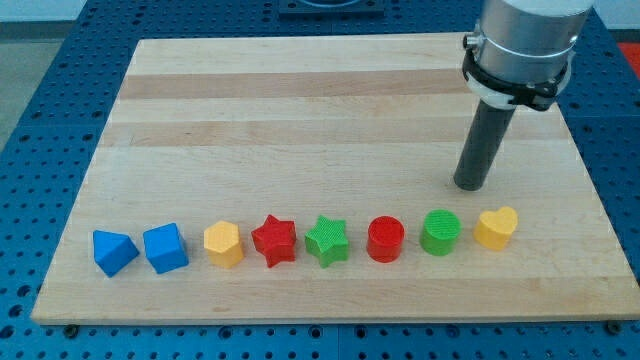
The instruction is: Move the blue tringle closer to the blue cube
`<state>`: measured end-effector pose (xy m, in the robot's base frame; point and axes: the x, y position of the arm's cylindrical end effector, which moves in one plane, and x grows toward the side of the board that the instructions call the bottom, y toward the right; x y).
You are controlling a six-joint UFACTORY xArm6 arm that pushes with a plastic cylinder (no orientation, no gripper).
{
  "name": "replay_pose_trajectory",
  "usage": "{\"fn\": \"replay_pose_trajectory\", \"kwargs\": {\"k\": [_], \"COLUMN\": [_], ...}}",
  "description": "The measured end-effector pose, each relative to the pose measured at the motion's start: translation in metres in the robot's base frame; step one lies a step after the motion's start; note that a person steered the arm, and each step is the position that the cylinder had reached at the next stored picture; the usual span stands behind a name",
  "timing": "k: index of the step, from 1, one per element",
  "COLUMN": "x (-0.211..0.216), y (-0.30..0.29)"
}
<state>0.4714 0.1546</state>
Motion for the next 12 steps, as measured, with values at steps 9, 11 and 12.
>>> {"fn": "replay_pose_trajectory", "kwargs": {"k": [9,11,12], "x": [0.148,0.147,0.147], "y": [-0.037,-0.132,-0.171]}}
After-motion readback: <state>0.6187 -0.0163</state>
